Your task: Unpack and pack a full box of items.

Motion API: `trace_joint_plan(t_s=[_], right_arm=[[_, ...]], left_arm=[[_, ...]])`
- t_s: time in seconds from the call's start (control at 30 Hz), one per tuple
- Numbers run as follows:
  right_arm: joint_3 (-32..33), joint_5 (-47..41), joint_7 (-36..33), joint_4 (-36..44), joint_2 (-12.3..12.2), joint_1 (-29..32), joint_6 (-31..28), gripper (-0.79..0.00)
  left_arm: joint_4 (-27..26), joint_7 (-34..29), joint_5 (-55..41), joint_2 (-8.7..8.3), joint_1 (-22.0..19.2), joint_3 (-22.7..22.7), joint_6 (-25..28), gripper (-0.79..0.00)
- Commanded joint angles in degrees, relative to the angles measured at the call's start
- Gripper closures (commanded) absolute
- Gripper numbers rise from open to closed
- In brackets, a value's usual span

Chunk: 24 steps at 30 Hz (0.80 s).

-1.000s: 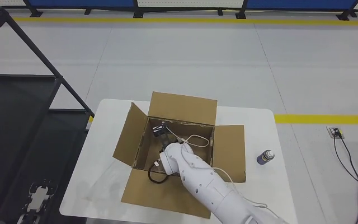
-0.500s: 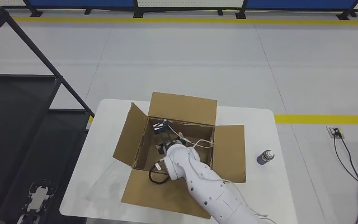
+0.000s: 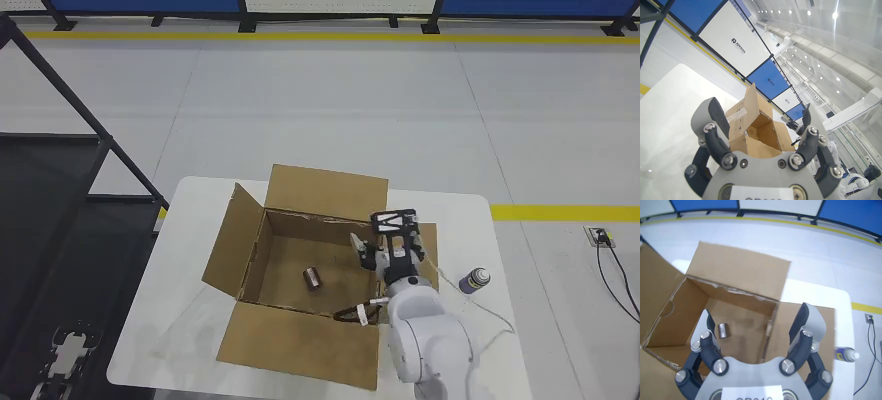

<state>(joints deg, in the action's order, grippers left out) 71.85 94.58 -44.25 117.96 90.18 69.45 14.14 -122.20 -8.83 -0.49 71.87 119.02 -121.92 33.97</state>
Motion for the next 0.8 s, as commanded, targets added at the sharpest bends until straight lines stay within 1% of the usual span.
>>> trace_joint_plan(t_s=[0.0, 0.1, 0.17, 0.23, 0.27, 0.37, 0.43, 0.53, 0.63, 0.77], right_arm=[[6.52, -2.38, 1.51, 5.77, -0.45, 4.19, -0.46, -0.785], [14.45, -4.56, 4.88, 8.51, -0.95, 8.12, -0.05, -0.785], [19.46, -3.85, 6.54, 7.20, -1.16, 9.35, 2.71, -0.785], [22.51, -3.70, 6.62, 4.56, -1.33, 9.32, 3.66, -0.785], [23.75, -3.15, 6.52, 2.94, -1.49, 9.19, 3.11, -0.785], [26.88, -4.34, 6.14, -1.77, -1.98, 9.00, -0.93, -0.785], [28.55, -5.61, 6.53, -4.94, -2.39, 9.45, -5.50, -0.785], [29.62, -6.33, 8.32, -8.57, -2.80, 10.10, -9.40, -0.785], [29.84, -6.85, 10.06, -11.90, -3.04, 9.94, -10.63, -0.785], [29.20, -8.60, 10.85, -16.84, -3.23, 8.29, -11.81, -0.785]], left_arm=[[0.00, 0.00, 0.00, 0.00, 0.00, 0.00, 0.00, -0.785], [0.00, 0.00, 0.00, 0.00, 0.00, 0.00, 0.00, -0.785], [0.00, 0.00, 0.00, 0.00, 0.00, 0.00, 0.00, -0.785], [0.00, 0.00, 0.00, 0.00, 0.00, 0.00, 0.00, -0.785], [0.00, 0.00, 0.00, 0.00, 0.00, 0.00, 0.00, -0.785], [0.00, 0.00, 0.00, 0.00, 0.00, 0.00, 0.00, -0.785], [0.00, 0.00, 0.00, 0.00, 0.00, 0.00, 0.00, -0.785], [0.00, 0.00, 0.00, 0.00, 0.00, 0.00, 0.00, -0.785], [0.00, 0.00, 0.00, 0.00, 0.00, 0.00, 0.00, -0.785], [0.00, 0.00, 0.00, 0.00, 0.00, 0.00, 0.00, -0.785]])
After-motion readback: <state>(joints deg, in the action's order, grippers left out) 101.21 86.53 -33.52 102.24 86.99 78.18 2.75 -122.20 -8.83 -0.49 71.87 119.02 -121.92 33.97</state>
